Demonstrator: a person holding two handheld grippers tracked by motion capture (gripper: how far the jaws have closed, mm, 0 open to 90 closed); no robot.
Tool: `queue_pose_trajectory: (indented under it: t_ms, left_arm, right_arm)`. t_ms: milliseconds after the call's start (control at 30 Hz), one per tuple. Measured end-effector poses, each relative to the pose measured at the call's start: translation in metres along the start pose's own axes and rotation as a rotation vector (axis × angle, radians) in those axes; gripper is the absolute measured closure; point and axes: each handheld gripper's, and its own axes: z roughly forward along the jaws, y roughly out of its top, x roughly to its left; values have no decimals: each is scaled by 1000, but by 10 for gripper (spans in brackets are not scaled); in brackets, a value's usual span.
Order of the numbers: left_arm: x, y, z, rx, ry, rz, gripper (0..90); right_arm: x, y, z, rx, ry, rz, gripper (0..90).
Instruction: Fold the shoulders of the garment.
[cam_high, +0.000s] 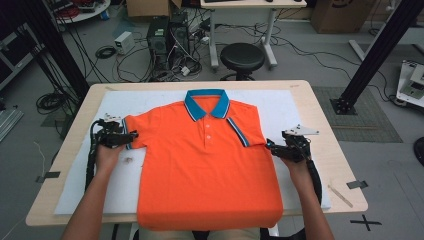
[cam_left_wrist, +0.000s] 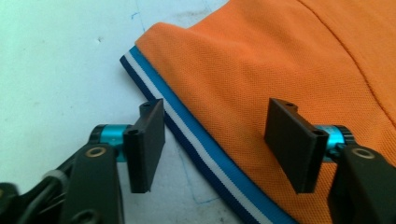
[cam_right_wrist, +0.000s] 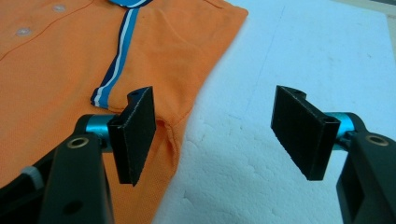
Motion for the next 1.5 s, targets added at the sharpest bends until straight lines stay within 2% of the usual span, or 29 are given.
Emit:
queue_pose_trajectory:
  t_ms: [67,133,200,233,267,367,400,433,467,500,533,667,733,767,800,867,933,967,1133,1200,1300,1400,1433,1467,1500]
  left_arm:
    - [-2,0,0,0,-1,5,487]
    - [-5,1,-1,2,-11,16,599]
    - [-7,2,-1,3,-21,11,711]
    - [-10,3,-2,9,-24,-18,765]
    - [-10,3,-2,9,-24,-18,789]
    - [-15,12,-7,0,-29,-70,813]
    - [-15,12,-7,0,-29,-70,814]
    - [-19,21,-11,-25,-52,-89,814]
    - [-19,21,-11,-25,-52,-89,814]
    - [-25,30,-16,-59,-67,-79,814]
    - [-28,35,-17,-42,-81,-75,814]
    - [-43,47,-17,-43,-114,-44,812]
    - [-46,48,-16,-50,-124,-40,810]
    - [-54,49,-14,-45,-146,-34,809]
    - [-54,49,-14,-45,-146,-34,808]
    - [-66,49,-9,-32,-181,-14,807]
    - [-70,49,-9,-33,-194,-9,806]
    - [-78,51,-7,-48,-216,9,806]
    - [-91,53,-1,-33,-240,16,797]
    - [-97,53,2,-36,-261,17,769]
    - [-100,58,3,-63,-272,1,522]
    - [-99,70,1,-69,-266,13,446]
    - [-99,74,-1,-123,-258,39,441]
    - [-99,74,-1,-123,-258,39,441]
    - [-100,76,2,-92,-260,39,435]
  right_arm:
    - [0,0,0,-1,0,1,314]
    - [0,0,-1,-2,1,5,315]
    - [0,0,-1,-1,0,6,315]
    - [0,0,-1,-1,0,6,314]
    - [0,0,-1,-2,1,6,315]
    - [-1,0,-1,-4,0,7,315]
    - [-1,0,-1,-4,2,7,314]
    - [-1,0,-1,-4,2,8,315]
    - [-1,0,-1,-4,2,8,315]
    - [-1,0,-1,-5,2,9,314]
    - [-1,0,-1,-7,2,8,314]
    - [-2,0,-2,-10,1,14,315]
    - [-3,0,-3,-13,2,15,314]
    - [-3,0,-4,-15,1,13,315]
    - [-3,0,-4,-15,1,13,315]
    - [-4,-1,-5,-18,1,20,315]
    - [-4,-1,-5,-18,1,23,314]
    - [-4,-1,-5,-18,0,23,315]
    - [-2,-1,-4,-15,3,18,314]
    - [-2,-1,-4,-14,5,17,315]
    - [-2,-1,-4,-13,5,14,315]
    - [-3,-1,-3,-12,6,16,315]
    - [-2,-1,-4,-11,5,15,314]
    - [-2,-1,-4,-11,5,15,314]
    - [-2,-1,-4,-14,6,15,314]
